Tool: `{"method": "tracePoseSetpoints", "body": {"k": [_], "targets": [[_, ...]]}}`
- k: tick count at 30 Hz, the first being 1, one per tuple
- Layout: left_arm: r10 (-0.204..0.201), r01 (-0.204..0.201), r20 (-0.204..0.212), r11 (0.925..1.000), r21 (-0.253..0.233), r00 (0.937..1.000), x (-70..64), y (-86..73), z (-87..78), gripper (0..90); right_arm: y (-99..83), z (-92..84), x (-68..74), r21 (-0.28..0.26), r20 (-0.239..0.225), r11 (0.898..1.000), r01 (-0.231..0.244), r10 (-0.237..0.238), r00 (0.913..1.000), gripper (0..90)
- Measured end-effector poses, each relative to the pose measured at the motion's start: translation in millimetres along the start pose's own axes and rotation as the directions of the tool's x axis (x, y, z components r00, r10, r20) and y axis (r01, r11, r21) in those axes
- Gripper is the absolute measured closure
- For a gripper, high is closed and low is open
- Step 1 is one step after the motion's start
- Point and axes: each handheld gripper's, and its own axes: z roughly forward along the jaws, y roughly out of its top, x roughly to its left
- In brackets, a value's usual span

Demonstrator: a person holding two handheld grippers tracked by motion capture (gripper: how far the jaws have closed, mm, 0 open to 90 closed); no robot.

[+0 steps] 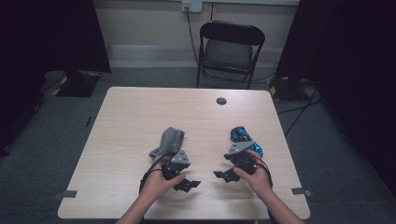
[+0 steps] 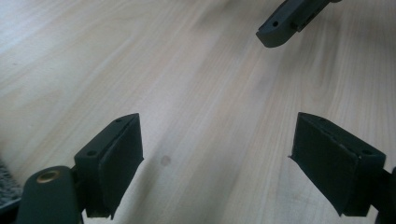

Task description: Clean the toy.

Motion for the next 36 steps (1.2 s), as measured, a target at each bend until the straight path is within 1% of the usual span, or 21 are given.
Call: {"method": "tracePoseSetpoints", "body": {"k": [2, 4, 5, 6, 8, 11, 13, 15, 17, 19, 20, 22, 24, 25, 27, 30, 33, 34, 36], "targets": [[0.011, -0.011, 0.002, 0.9999, 0.004, 0.9999, -2.4, -2.0, 2.5, 16.0, -2.4, 0.6, 2.2, -0.003, -0.012, 1.000, -0.008, 0.008, 0.9999, 13.6], [0.015, -0.015, 0.005, 0.9999, -0.003, 0.9999, -4.3, -3.5, 4.2, 16.0, -4.1, 1.2, 3.8, -0.012, -0.021, 1.000, -0.016, 0.016, 0.9996, 13.7], [0.016, -0.016, 0.011, 0.9999, 0.002, 0.9998, -5.5, -4.3, 5.4, 15.9, -4.8, 1.2, 4.9, -0.014, -0.021, 1.000, -0.011, 0.011, 0.9997, 13.7], [0.027, -0.027, 0.015, 0.9996, 0.007, 0.9995, -6.7, -5.0, 6.6, 15.9, -5.5, 1.3, 6.2, -0.012, -0.019, 1.000, -0.002, 0.002, 0.9998, 13.7], [0.029, -0.030, 0.023, 0.9995, 0.006, 0.9993, -9.1, -6.9, 9.6, 15.9, -6.9, 1.3, 8.4, -0.008, -0.010, 1.000, 0.009, -0.009, 0.9999, 13.7], [0.035, -0.036, 0.030, 0.9992, 0.019, 0.9989, -11.6, -9.8, 13.4, 16.0, -9.6, 2.5, 10.5, -0.007, -0.020, 1.000, 0.010, -0.010, 0.9997, 13.7], [0.049, -0.050, 0.030, 0.9985, 0.024, 0.9983, -13.1, -11.4, 15.6, 16.0, -11.7, 4.1, 11.7, -0.008, -0.023, 1.000, 0.027, -0.028, 0.9993, 13.7], [0.051, -0.052, 0.035, 0.9984, 0.022, 0.9981, -15.4, -12.9, 17.4, 16.0, -14.4, 5.8, 13.4, -0.001, -0.016, 0.999, 0.043, -0.043, 0.9989, 13.7], [0.061, -0.062, 0.031, 0.9978, 0.025, 0.9977, -16.8, -13.6, 18.5, 16.0, -16.0, 6.5, 14.2, -0.001, -0.018, 0.999, 0.041, -0.041, 0.9990, 13.7], [0.069, -0.069, 0.023, 0.9975, 0.014, 0.9973, -17.8, -14.7, 19.4, 15.8, -17.8, 7.6, 15.4, 0.001, -0.020, 0.999, 0.042, -0.042, 0.9989, 13.7], [0.085, -0.085, 0.002, 0.9963, 0.012, 0.9964, -18.0, -15.3, 19.7, 16.0, -18.9, 8.4, 15.7, -0.001, -0.022, 0.999, 0.047, -0.047, 0.9987, 13.7], [0.103, -0.103, -0.021, 0.9946, 0.009, 0.9944, -18.3, -16.8, 20.7, 16.1, -21.4, 10.3, 16.6, -0.001, -0.027, 0.999, 0.048, -0.048, 0.9985, 13.7], [0.111, -0.111, -0.027, 0.9939, 0.002, 0.9935, -19.7, -18.3, 21.6, 14.4, -24.1, 12.8, 18.3, 0.011, -0.017, 0.997, 0.074, -0.074, 0.9971, 13.6], [0.127, -0.127, -0.029, 0.9919, 0.001, 0.9915, -19.8, -18.9, 21.6, 14.2, -25.0, 13.7, 19.5, 0.014, -0.012, 0.996, 0.091, -0.091, 0.9958, 13.9], [0.142, -0.142, -0.033, 0.9899, -0.003, 0.9894, -21.1, -20.3, 22.4, 13.3, -25.5, 14.4, 20.9, 0.018, -0.001, 0.993, 0.120, -0.120, 0.9927, 13.7], [0.141, -0.141, -0.037, 0.9900, -0.004, 0.9893, -22.1, -20.3, 23.1, 12.6, -28.1, 15.8, 21.2, -0.012, 0.001, 0.992, 0.123, -0.123, 0.9924, 13.0], [0.143, -0.143, -0.040, 0.9897, -0.004, 0.9890, -22.5, -20.3, 23.2, 12.2, -30.0, 16.1, 19.7, -0.028, -0.008, 0.992, 0.127, -0.127, 0.9919, 12.6], [0.149, -0.149, -0.042, 0.9889, 0.002, 0.9880, -22.4, -20.1, 23.1, 11.9, -30.5, 16.0, 19.6, -0.031, -0.008, 0.992, 0.126, -0.126, 0.9920, 12.6], [0.141, -0.141, -0.047, 0.9900, 0.001, 0.9889, -22.7, -20.1, 23.5, 10.9, -32.2, 16.1, 19.8, -0.044, -0.006, 0.992, 0.122, -0.123, 0.9924, 12.5]]}}
